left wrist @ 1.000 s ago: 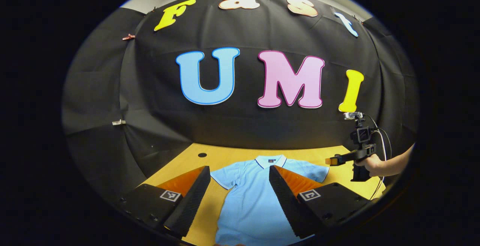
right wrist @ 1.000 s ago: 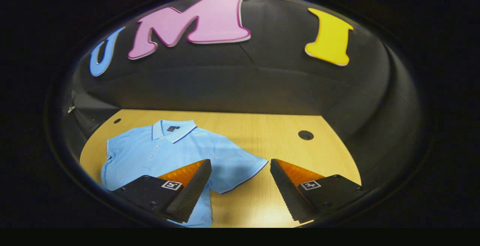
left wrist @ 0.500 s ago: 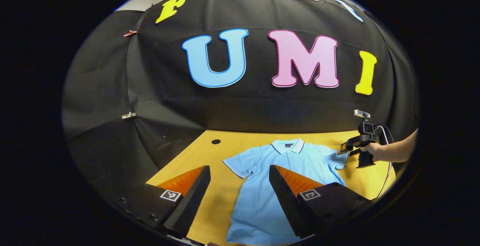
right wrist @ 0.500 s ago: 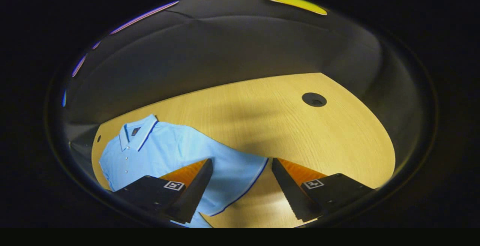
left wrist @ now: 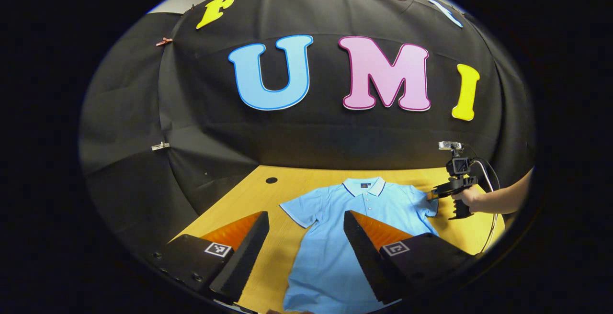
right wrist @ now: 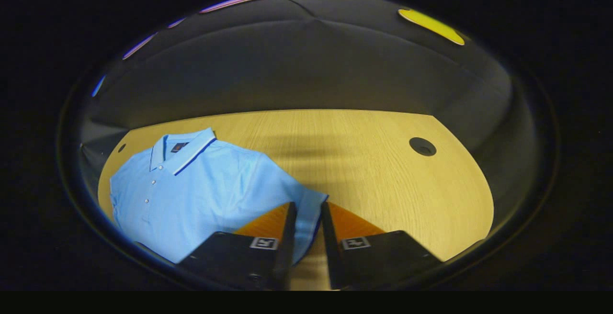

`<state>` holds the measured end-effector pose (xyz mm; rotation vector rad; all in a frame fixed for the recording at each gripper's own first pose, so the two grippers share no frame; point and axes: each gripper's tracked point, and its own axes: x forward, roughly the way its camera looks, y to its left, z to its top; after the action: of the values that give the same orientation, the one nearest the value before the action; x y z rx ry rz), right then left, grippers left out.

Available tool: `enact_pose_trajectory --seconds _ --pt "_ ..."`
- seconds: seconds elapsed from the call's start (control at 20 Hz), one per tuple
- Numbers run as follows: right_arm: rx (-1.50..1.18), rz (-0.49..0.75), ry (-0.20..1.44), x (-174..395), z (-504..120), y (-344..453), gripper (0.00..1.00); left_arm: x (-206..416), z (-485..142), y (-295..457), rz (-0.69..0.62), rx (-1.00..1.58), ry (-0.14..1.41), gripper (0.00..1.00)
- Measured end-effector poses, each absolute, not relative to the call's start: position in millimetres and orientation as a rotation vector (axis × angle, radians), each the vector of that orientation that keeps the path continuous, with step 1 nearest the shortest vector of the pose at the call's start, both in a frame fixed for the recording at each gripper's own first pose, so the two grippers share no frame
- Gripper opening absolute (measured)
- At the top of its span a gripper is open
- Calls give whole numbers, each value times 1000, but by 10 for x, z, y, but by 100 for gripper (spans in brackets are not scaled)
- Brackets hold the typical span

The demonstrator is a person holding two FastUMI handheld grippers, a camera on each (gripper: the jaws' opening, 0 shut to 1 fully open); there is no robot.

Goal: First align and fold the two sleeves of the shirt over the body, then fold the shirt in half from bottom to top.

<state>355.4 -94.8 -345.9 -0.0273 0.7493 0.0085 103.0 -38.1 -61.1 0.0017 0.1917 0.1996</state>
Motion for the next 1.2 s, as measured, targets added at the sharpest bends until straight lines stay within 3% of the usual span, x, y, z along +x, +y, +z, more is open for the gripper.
enact_pose_trajectory --seconds 0.1,0.25,0.3,0.35,0.45,0.55,0.75,0.8,0.95,1.0,1.05,1.2 --pt "-64 0 738 3552 -3453 -939 2 1009 -660 -333 210 -7 197 98" --pt "-71 42 720 3526 -3437 -814 10 959 -803 -249 228 -33 219 98" --pt "-78 33 707 3533 -3412 -825 0 937 -863 -204 238 -37 230 98" --pt "-79 25 691 3530 -3363 -811 5 913 -920 -162 247 -42 241 98" --pt "-62 20 639 3585 -3168 -708 0 854 -995 -89 260 -52 254 98" --pt "-51 35 601 3635 -2954 -551 5 816 -1030 -14 273 -64 257 99" --pt "-46 120 550 3729 -2643 16 0 823 -1111 110 295 -98 265 98" --pt "-59 149 541 3745 -2614 196 5 834 -1108 129 298 -99 262 98" --pt "-98 190 545 3763 -2726 617 5 965 -1120 201 297 -106 246 99" --pt "-109 196 563 3742 -2819 715 0 1040 -1116 214 290 -122 239 98" --pt "-119 210 579 3681 -2882 809 11 1137 -1122 237 288 -143 234 98" --pt "-137 280 551 3483 -2972 1077 62 1568 -1073 353 274 -219 197 99"
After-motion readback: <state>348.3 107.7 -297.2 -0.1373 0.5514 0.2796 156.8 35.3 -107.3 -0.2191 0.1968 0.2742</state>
